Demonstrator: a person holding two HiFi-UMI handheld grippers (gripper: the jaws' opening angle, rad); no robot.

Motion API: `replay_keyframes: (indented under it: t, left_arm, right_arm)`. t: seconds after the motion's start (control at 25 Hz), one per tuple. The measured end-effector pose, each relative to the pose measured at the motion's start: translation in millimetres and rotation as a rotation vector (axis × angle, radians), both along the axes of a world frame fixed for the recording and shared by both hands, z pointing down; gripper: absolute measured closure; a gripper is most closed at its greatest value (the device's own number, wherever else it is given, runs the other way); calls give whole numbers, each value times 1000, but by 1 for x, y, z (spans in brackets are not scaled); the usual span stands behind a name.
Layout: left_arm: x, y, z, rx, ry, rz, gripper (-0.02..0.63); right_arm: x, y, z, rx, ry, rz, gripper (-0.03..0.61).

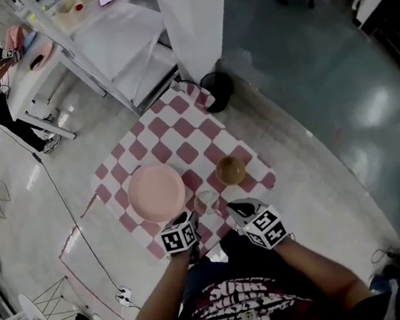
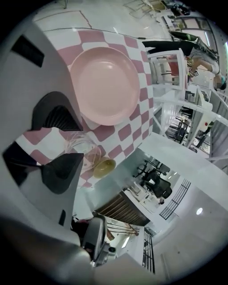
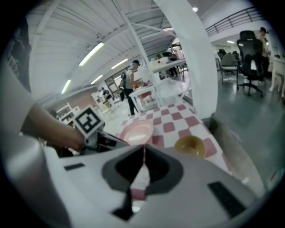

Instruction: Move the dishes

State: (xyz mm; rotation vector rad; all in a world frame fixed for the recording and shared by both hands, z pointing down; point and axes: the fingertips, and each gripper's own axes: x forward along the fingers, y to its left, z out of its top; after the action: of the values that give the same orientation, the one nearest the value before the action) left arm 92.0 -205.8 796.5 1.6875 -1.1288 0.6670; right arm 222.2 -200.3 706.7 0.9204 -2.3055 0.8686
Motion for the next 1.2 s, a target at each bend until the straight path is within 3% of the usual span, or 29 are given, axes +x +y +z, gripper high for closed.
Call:
replay_keyframes:
  t: [0.2,0.36,0.52,0.6,0.76,0.92,1.2]
  left_arm:
    - [9,-13,38,-67,-100,16,425]
    - [17,-17,63,-139,-111,19,425]
    - [22,-8,69,-217,-191,124,554]
    - [23,-5,62,-216,-217,182,568]
    - [11,-17,32,-148,-188,164,569]
    - [-27,-34,9,-118,-191,115,569]
    - [-153,-64,19,-115,-304,-53,566]
  right_arm:
    - [32,-2,5,-26,-4,42,543]
    - [48,-2,6,-34,-2,67,543]
    - [50,1,5,-45,2,85,543]
    - [46,4,4,-49,8,80,543]
    - [28,8,-3,-45,4,71,543]
    - [0,7,-5,-38,-3,63,543]
    - [-48,16,-8,-39,1,41,543]
